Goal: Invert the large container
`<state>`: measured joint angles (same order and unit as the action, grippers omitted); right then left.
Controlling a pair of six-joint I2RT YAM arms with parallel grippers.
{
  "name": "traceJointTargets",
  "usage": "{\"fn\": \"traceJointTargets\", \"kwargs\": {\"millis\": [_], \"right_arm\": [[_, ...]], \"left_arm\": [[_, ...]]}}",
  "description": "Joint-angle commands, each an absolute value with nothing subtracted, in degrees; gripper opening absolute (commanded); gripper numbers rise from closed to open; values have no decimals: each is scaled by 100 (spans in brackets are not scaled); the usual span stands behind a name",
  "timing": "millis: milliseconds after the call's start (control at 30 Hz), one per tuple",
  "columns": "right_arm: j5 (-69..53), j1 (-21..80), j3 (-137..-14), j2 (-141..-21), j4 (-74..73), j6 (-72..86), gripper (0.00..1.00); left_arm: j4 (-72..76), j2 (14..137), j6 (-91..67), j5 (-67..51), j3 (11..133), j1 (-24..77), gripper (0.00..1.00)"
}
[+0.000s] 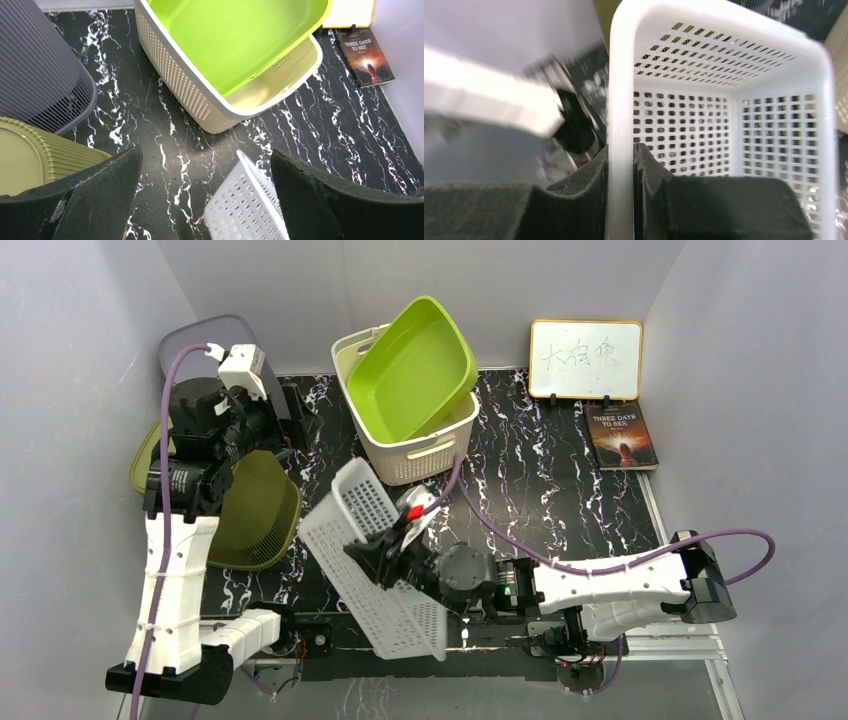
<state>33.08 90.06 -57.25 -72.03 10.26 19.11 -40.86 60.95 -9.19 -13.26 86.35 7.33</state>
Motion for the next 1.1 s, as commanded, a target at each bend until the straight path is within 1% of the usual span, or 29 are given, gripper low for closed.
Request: {"fn": "traceJointTargets", "kwargs": {"millis": [0,133,200,367,433,533,733,800,967,1067], "right_arm": [[3186,8544,-5634,-7068,3533,2412,0],[3144,8235,-5433,-7345,4277,2856,0],[3063,7963,-5177,-7463,4624,3369,0],[1551,6886,-4648,-8129,5673,5479,0],[1205,6765,-4657,-8413,6202,5789,0],[904,6759,-4756,-8673,6598,5949,0],[629,6759,-4955,-8946,6808,6308,0],[560,6754,-5015,-9010,6675,6307,0],[790,6702,-4436,-8680,6401,6568,0],[705,6694,-4083,-8338,5710,6507,0]], "left_arm": [[-4307,5997,-937,-1361,8994,745,98],[-4399,5982,-925,-1322,9098,743,98],[-4431,5968,-929,-1295,9114,747,98],[-4438,5953,-919,-1294,9081,745,98],[-4438,5958,-909,-1275,9087,747,98],[-4453,5957,-873,-1252,9109,748,98],[-4450,6014,-853,-1252,9141,747,98],[-4446,6026,-854,-1275,9149,746,98],[-4501,6028,-819,-1257,9150,745,98],[-4509,6030,-809,-1263,9165,747,98]]}}
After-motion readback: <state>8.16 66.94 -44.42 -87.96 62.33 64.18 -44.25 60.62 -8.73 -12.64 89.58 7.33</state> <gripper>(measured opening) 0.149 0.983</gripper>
